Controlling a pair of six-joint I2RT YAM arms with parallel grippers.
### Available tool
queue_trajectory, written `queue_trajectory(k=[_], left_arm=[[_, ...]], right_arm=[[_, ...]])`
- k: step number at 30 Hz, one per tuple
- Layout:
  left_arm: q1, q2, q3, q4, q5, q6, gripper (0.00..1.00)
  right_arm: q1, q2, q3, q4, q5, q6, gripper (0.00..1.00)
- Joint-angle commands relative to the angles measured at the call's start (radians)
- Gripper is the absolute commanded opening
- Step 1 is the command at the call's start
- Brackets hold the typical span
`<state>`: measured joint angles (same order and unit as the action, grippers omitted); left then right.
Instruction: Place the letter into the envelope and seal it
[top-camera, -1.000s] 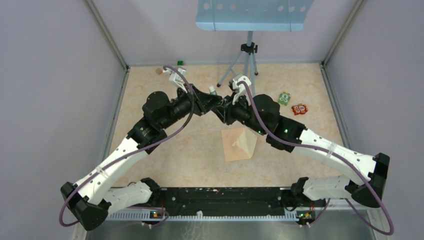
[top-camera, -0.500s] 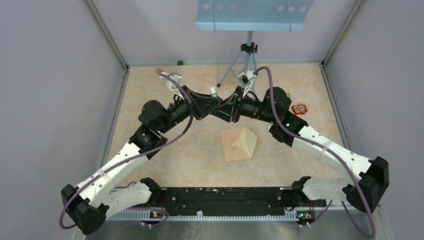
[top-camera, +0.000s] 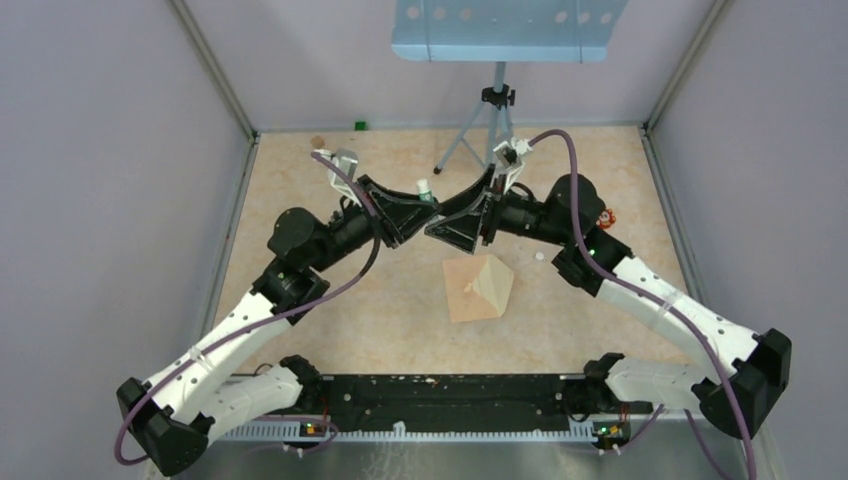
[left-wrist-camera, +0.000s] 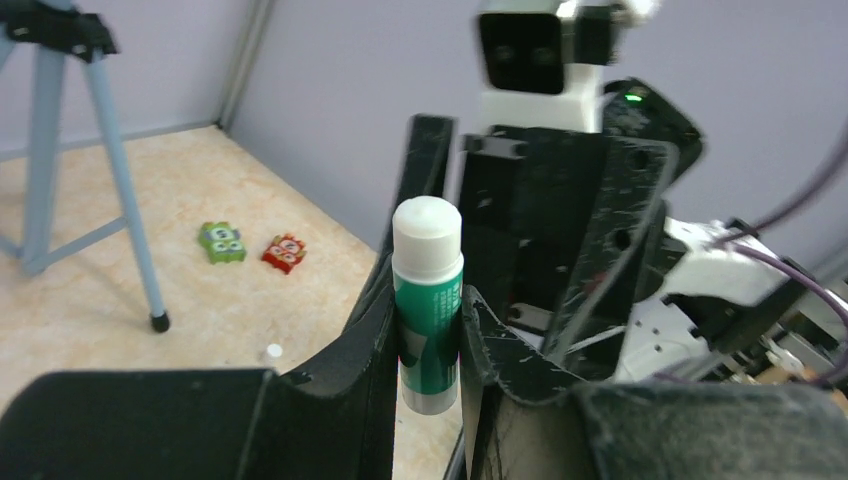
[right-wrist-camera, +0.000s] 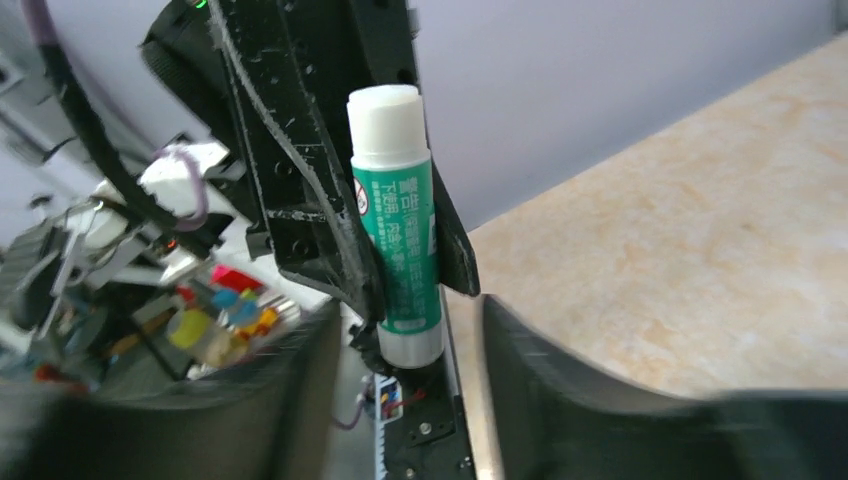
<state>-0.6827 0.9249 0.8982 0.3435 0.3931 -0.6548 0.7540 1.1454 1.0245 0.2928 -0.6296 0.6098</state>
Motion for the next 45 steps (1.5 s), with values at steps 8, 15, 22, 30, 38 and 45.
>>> queue_trajectory(k=[8,15,22,30,38,45], left_arm=[[0.004,0.096,0.200,-0.338,-0.345,-0.079,0.00],[0.005,0.151,0.249,-0.406,-0.379,-0.115,0.00],[0.004,0.159,0.246,-0.403,-0.379,-0.132,0.00],[0.004,0.146,0.234,-0.392,-0.376,-0.134,0.00],[0.005,0.110,0.202,-0.328,-0.348,-0.118,0.00],[0.004,0.027,0.112,-0.144,-0.195,-0.030,0.00]], right_arm=[[0.274,-0.065,0.177,-0.411,0.942,-0.470,0.79],[0.331,0.031,0.237,-0.429,1.111,-0.541,0.58],[0.352,0.111,0.274,-0.390,1.119,-0.557,0.52],[0.355,0.170,0.307,-0.377,1.119,-0.555,0.42],[0.348,0.151,0.293,-0.359,1.077,-0.533,0.20],[0.192,0.015,0.189,-0.259,0.594,-0.384,0.09]])
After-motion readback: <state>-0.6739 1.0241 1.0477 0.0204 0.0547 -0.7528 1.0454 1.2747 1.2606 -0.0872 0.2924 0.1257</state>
